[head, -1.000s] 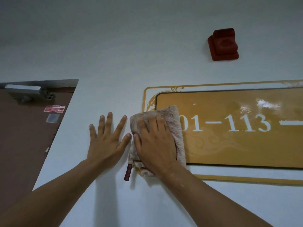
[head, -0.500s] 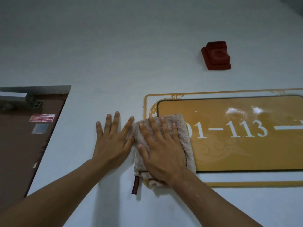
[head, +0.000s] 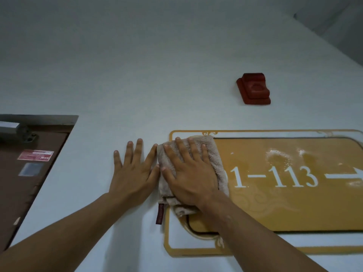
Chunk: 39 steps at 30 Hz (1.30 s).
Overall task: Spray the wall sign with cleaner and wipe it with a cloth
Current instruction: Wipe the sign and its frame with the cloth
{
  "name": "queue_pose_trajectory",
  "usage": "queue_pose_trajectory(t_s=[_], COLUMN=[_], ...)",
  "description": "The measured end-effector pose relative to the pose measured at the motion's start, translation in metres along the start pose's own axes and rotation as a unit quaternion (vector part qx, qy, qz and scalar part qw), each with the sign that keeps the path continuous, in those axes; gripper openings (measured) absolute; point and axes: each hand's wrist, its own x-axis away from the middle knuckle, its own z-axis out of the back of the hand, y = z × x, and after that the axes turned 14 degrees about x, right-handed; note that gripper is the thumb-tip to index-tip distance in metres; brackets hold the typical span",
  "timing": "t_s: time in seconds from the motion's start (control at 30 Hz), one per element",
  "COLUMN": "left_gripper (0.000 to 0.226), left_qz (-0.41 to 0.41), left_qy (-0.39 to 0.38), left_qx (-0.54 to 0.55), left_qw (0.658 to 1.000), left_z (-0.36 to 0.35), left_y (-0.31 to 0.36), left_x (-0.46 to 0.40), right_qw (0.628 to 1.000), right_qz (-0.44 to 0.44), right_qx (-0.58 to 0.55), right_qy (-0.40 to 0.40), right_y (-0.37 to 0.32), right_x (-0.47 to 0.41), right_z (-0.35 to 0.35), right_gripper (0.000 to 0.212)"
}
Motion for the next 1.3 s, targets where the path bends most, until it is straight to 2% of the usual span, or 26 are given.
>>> queue_pose_trajectory(t_s=[0.23,0.6,0.77,0.97,1.3], left_gripper=[0.080,0.075,0.071,0.077,0.089], left_qz=[-0.006,-0.009,-0.014,-0.012,0.012], left_qy=[0.008,0.020,0.027,0.024,0.023], left_qx=[-0.013,-0.027,-0.011,0.011,0.045], left_qw=[1.000,0.999,0.999,1.000,0.999], left_z=[0.002,0.001,0.000,-0.001,-0.007], left_y=[0.004,0.000,0.000,0.005,0.020], left_x=[-0.019,-0.020,-0.020,-0.015,-0.015], right_qw=[1.000,1.000,1.000,1.000,1.000], right_qz=[-0.004,0.003,0.011,0.015,0.000], right_qx=[-0.007,0.002,0.005,0.012,0.019], right_qy=[0.002,0.018,0.009,0.004,-0.005], right_y=[0.011,0.012,0.016,0.022,0.069], right_x=[-0.022,-0.022,-0.023,-0.018,-0.002], right_z=[-0.003,-0.003,-0.003,0.000,0.002], right_gripper=[0.068,0.067,0.069,0.068,0.070])
